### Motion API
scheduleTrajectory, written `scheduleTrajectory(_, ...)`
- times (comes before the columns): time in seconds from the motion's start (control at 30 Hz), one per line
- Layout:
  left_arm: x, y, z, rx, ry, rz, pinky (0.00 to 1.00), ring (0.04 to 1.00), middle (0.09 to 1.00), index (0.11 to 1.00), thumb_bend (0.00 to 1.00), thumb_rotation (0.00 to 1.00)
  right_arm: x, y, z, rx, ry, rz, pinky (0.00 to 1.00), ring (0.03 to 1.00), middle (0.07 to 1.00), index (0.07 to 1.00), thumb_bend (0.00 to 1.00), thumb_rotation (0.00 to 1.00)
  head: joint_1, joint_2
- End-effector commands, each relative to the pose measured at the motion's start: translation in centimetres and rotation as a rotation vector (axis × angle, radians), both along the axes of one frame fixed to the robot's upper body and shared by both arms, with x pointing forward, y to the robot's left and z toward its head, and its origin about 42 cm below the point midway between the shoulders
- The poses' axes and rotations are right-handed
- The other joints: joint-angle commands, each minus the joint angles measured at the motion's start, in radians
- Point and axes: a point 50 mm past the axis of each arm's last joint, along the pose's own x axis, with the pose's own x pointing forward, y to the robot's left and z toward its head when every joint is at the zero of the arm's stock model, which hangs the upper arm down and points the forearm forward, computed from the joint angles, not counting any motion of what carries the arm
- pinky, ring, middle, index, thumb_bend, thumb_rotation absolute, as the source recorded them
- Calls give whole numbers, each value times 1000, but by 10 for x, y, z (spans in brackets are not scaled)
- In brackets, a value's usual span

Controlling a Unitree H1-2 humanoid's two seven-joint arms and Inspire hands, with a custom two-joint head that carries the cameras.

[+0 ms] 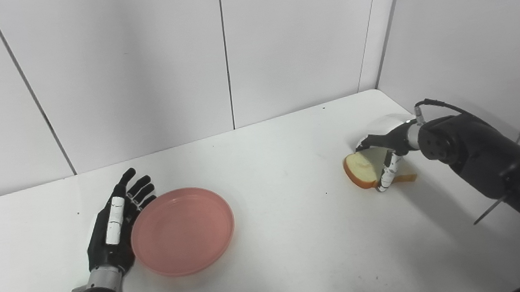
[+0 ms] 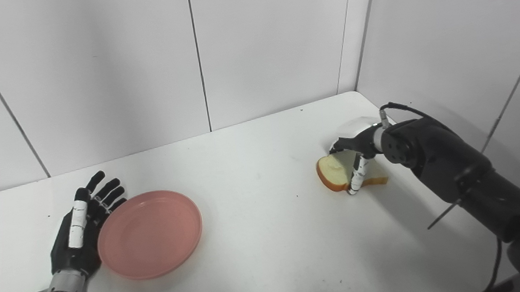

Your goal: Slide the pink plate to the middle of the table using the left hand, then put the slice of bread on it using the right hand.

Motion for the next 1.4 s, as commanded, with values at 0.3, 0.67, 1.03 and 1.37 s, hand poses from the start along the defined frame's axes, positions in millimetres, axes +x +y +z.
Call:
scheduleTrajectory(0.3,-26,1,-44,7,170,-6,804,832,814,860,936,733,-8,-9,-10,44,-68,70,329,390,455,503,529,0,4,2)
scheduleTrajectory(0.67,-27,-2,-43,12,168,-11,793,826,814,863,917,743,-10,-7,-2,47,-80,97,335,404,469,496,529,0,12,7)
scheduleTrajectory(1.03,-29,-15,-43,19,170,-16,796,842,823,863,919,752,-9,39,48,129,-208,297,327,385,459,502,529,0,105,15)
scheduleTrajectory(1.37,-34,-46,-47,29,183,-25,825,851,848,876,924,771,-5,93,94,190,-315,490,333,385,469,495,529,0,277,3)
